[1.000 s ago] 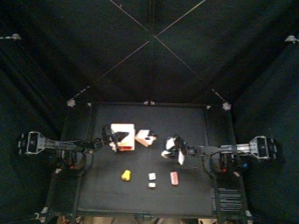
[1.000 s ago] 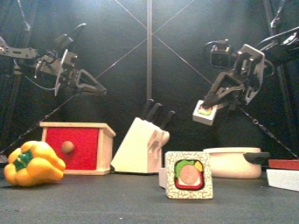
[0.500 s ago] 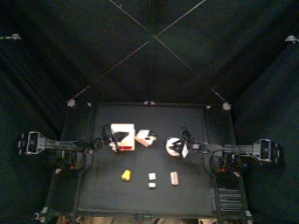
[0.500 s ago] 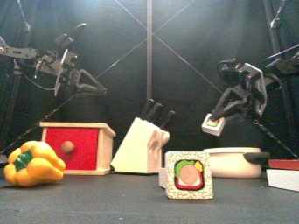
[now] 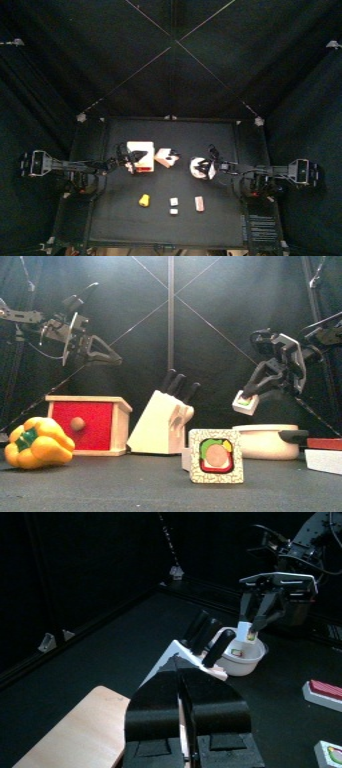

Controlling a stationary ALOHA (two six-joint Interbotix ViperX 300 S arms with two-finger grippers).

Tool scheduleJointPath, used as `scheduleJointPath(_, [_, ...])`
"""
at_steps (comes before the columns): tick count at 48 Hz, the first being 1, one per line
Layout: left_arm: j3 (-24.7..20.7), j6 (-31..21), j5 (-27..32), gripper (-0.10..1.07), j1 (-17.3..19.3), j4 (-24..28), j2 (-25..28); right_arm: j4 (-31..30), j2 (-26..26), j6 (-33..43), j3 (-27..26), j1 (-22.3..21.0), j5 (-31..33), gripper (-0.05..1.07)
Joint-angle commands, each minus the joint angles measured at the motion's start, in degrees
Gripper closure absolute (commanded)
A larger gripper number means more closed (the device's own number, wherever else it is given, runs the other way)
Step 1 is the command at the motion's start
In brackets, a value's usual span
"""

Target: Put sushi piece in pot

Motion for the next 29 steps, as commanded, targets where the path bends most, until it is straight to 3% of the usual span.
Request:
scheduleJointPath(1, [-0.62,0.09,-0.26,0.76,0.0,0.26,-0.09,0.18,0.09,-0.18,-0.53,-0.35,-0.53,0.37])
scheduleJointPath(29, [-0.62,0.09,-0.26,0.76,-0.09,0.35,-0.18,1.05,0.88,-0.18,-0.88,-0.7,-0.53,0.31])
